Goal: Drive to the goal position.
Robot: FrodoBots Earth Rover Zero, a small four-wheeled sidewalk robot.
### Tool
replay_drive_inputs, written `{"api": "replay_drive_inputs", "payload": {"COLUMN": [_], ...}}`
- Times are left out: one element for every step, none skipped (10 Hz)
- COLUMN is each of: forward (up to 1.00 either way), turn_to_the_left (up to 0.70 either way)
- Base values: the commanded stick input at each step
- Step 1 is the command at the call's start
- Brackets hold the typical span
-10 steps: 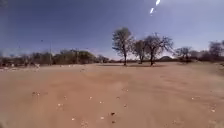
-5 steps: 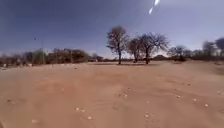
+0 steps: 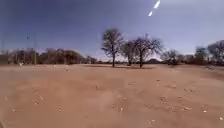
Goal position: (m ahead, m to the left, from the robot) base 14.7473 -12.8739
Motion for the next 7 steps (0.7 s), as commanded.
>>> {"api": "replay_drive_inputs", "payload": {"forward": [1.0, 1.0, 1.0, 1.0, 1.0, 1.0, 1.0], "turn_to_the_left": [0.0, 0.0, 0.0, 0.0, 0.0, 0.0, -0.27]}}
